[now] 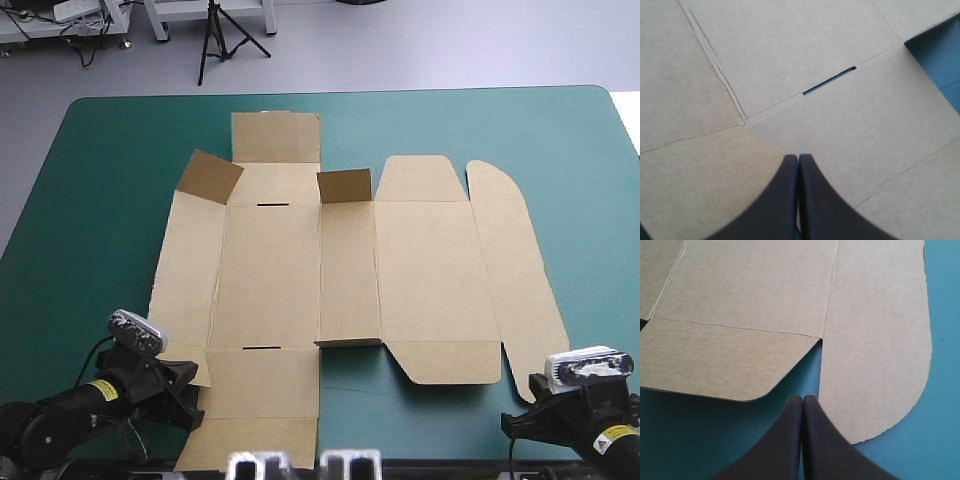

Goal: Fold the box

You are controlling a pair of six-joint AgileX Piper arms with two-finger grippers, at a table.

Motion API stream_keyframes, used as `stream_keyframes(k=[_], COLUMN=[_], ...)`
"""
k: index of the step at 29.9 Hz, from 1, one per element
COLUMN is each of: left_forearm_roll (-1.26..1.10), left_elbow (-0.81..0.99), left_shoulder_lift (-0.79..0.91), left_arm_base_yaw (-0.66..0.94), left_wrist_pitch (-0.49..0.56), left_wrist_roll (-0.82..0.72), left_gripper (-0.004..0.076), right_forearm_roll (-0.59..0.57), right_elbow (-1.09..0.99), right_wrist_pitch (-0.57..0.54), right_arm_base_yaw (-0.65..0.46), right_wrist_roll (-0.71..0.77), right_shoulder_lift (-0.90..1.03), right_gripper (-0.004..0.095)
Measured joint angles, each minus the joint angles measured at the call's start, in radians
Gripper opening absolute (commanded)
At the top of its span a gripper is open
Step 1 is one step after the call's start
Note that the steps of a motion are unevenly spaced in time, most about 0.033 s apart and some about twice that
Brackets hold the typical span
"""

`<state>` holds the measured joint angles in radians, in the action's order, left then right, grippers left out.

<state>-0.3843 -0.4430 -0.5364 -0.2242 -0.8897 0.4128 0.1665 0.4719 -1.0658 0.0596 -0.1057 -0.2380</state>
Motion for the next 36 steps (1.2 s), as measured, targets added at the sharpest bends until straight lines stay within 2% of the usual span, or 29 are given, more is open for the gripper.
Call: stream_keyframes(k=[8, 12, 16, 26, 32, 36], left_forearm_roll=[-0.001, 0.002, 0.048, 0.249, 0.338, 0.324], left_elbow=[-0.044, -0.165, -0.322, -0.600, -0.633, -0.633], left_shoulder_lift=[0.000, -0.009, -0.060, -0.314, -0.486, -0.588], left_arm_base_yaw=[0.000, 0.000, 0.000, 0.000, 0.032, 0.153], left_wrist_pitch=[-0.001, 0.003, 0.007, -0.012, -0.011, -0.011], left_wrist_roll=[-0.034, -0.054, -0.142, -0.319, -0.432, -0.443], left_gripper=[-0.0009, -0.0009, -0.0009, -0.0009, -0.0008, -0.0008], right_forearm_roll=[0.000, 0.000, 0.000, 0.000, 0.000, -0.001], right_elbow=[0.000, 0.000, 0.000, 0.000, 0.000, 0.000], right_wrist_pitch=[0.000, 0.000, 0.000, 0.000, 0.000, 0.000], right_arm_base_yaw=[0.000, 0.000, 0.000, 0.000, 0.000, 0.000], right_wrist_roll=[0.000, 0.000, 0.000, 0.000, 0.000, 0.000], right_shoulder_lift=[0.000, 0.000, 0.000, 0.000, 0.000, 0.000], right_gripper=[-0.0019, -0.0019, -0.0019, -0.0019, -0.0019, -0.0018])
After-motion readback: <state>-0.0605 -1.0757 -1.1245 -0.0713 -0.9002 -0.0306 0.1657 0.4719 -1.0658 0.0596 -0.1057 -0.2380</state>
